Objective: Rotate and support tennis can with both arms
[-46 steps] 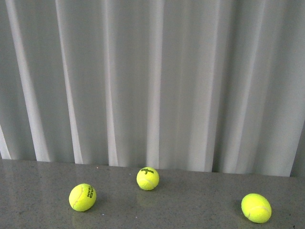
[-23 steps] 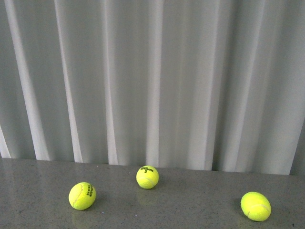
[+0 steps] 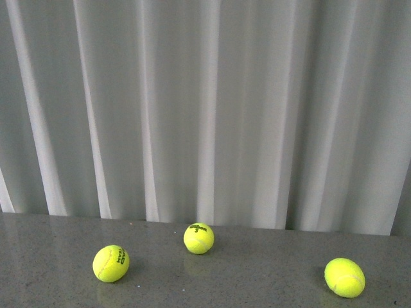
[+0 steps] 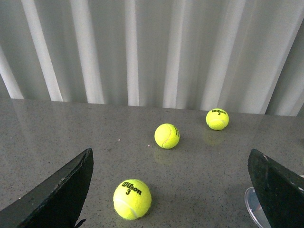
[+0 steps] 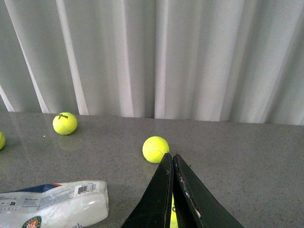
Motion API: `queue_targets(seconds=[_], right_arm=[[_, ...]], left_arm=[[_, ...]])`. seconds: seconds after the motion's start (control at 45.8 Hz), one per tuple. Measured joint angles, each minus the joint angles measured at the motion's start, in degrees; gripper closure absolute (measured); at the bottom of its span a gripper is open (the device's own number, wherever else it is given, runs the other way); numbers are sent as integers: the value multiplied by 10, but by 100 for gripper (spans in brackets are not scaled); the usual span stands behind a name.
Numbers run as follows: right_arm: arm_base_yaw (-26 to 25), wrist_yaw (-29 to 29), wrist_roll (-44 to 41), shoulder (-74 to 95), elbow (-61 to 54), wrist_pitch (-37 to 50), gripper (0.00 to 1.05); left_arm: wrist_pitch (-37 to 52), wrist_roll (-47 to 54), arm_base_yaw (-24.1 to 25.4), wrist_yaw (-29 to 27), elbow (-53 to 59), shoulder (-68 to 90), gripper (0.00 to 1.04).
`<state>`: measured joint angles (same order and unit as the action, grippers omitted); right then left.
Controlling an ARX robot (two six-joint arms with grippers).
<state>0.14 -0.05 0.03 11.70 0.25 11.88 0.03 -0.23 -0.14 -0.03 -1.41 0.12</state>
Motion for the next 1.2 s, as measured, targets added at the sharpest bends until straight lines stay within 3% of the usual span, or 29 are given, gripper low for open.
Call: queue_targets(seconds=[0.109, 0.196, 0.415, 0.589, 0.698, 0.982, 1.2], right_arm=[[0, 0, 0, -16, 0, -16, 101], [0, -1, 0, -89, 0, -110, 101], [0, -1, -1, -114, 0, -118, 101], [0, -1, -1, -114, 0, -118, 76], [0, -1, -1, -114, 0, -118, 51], [0, 0, 0, -114, 0, -118, 6], [0, -1, 0, -115, 0, -118, 7]], left_arm=[[0, 0, 0, 0, 0, 0, 7], [0, 0, 0, 0, 0, 0, 7], [0, 0, 0, 0, 0, 0, 7], [0, 0, 0, 0, 0, 0, 7], [0, 0, 0, 0, 0, 0, 7], [0, 0, 0, 0, 0, 0, 7], [0, 0, 0, 0, 0, 0, 7]])
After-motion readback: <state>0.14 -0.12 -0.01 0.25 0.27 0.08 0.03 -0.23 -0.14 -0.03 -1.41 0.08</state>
